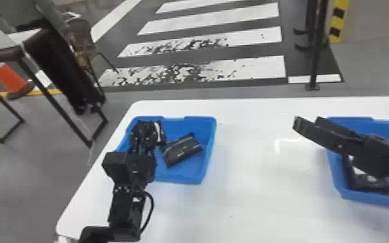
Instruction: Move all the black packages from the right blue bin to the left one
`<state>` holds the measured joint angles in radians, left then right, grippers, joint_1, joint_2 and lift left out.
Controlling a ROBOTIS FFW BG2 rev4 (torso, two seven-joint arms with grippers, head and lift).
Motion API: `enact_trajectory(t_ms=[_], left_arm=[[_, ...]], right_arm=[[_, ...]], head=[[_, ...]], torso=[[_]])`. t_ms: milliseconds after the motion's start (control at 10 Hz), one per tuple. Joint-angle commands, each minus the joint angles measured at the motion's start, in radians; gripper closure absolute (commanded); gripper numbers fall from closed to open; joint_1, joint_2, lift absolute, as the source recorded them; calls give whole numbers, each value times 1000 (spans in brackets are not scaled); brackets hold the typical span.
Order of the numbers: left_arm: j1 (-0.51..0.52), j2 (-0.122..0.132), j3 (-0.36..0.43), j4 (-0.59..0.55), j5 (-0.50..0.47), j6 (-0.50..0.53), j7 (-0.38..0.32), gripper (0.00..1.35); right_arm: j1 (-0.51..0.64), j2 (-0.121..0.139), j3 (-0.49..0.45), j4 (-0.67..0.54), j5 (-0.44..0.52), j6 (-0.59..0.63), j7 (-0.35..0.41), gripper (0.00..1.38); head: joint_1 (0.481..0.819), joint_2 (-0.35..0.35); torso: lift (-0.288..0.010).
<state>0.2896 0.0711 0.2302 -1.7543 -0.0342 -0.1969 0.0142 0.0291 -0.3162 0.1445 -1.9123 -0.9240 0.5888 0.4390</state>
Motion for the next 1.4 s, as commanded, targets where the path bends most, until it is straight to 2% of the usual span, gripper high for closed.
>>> enact_trajectory(t_ms=[0, 100, 200, 300, 500, 600, 800, 1000, 1300], left_arm=[[17, -8, 25, 11, 4, -110, 1, 160], [27, -7, 5, -4, 22, -203, 1, 44], [49, -4, -35, -73, 58, -215, 1, 167], [76, -2, -73, -117, 102, -230, 1, 229], [135, 3, -141, -186, 148, -250, 1, 243], [145, 10, -176, -193, 162, -267, 1, 245], [150, 21, -234, -193, 170, -262, 1, 245], [155, 30, -258, -191, 172, -250, 1, 240], [160, 30, -256, -191, 174, -247, 1, 239]], right_arm=[[-2, -1, -29, -3, 92, 5, 1, 142], [-2, -3, -43, -11, 168, 3, 1, 145], [-5, -3, -61, -11, 246, -29, 1, 150], [-5, 0, -83, -11, 324, -32, -3, 150], [20, 5, -129, -65, 497, 69, -49, 151], [27, 5, -133, -72, 553, 128, -71, 148], [52, 17, -133, -92, 611, 246, -122, 147], [118, 28, -121, -207, 651, 388, -233, 147], [116, 29, -111, -200, 651, 444, -264, 150]], head=[[695, 350], [695, 350], [695, 343], [695, 310], [685, 217], [695, 172], [695, 116], [695, 59], [695, 44]], torso=[[-171], [-171], [-171], [-171], [-171], [-171], [-171], [-171], [-171]])
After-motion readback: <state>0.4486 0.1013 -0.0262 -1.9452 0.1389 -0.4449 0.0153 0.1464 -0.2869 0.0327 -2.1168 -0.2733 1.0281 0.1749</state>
